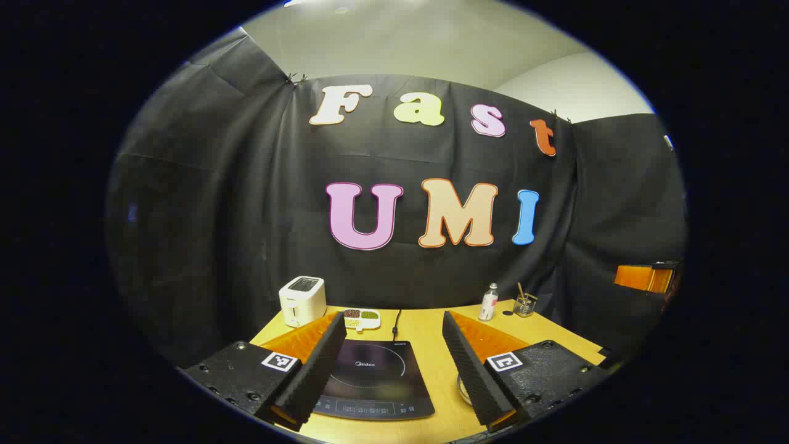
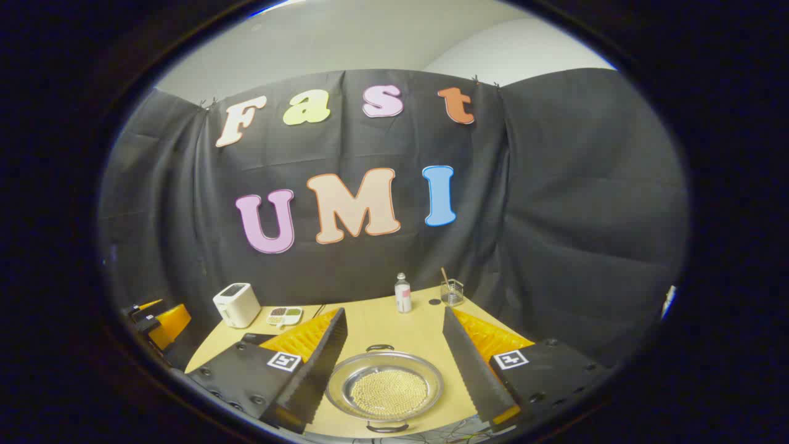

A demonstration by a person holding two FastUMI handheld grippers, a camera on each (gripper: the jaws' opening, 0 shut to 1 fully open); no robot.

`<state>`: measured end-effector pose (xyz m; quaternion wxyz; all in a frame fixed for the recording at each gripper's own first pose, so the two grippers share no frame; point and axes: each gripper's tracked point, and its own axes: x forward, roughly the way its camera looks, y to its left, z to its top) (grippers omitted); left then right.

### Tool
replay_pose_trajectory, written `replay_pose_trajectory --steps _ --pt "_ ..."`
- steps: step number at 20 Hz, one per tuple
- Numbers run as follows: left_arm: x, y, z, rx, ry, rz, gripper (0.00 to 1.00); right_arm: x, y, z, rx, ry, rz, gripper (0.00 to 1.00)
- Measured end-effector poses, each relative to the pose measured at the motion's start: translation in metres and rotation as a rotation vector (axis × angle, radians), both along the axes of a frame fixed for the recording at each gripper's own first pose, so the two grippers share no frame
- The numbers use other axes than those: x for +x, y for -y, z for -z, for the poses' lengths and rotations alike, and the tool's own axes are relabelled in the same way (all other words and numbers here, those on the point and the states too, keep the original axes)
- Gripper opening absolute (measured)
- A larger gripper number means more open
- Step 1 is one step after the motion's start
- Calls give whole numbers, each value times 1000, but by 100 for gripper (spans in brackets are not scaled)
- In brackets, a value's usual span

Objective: First push the handle of the pot to place it horizontally, then grasp the pot with both hands and set it on the induction cooktop.

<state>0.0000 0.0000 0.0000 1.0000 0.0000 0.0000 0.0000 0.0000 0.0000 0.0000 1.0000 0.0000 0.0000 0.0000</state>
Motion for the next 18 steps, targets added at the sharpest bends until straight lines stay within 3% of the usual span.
replay_pose_trajectory --steps 1,2,3,11,14,18 --pt "-2 -1 1 2 1 0 92 0 -1 1 -2 0 -3 93" --pt "-3 -2 0 4 2 -1 92 -1 -2 0 -5 1 -5 96" --pt "-6 -4 0 6 5 -2 96 -3 -3 -2 -11 6 -7 93" --pt "-13 -5 -5 26 30 6 92 -7 -14 -17 -33 52 -47 93" --pt "-17 -3 2 6 17 -1 96 -7 -14 -13 -20 46 -68 93" --pt "-25 -14 2 5 16 -39 92 0 -17 -3 -26 17 -102 93"
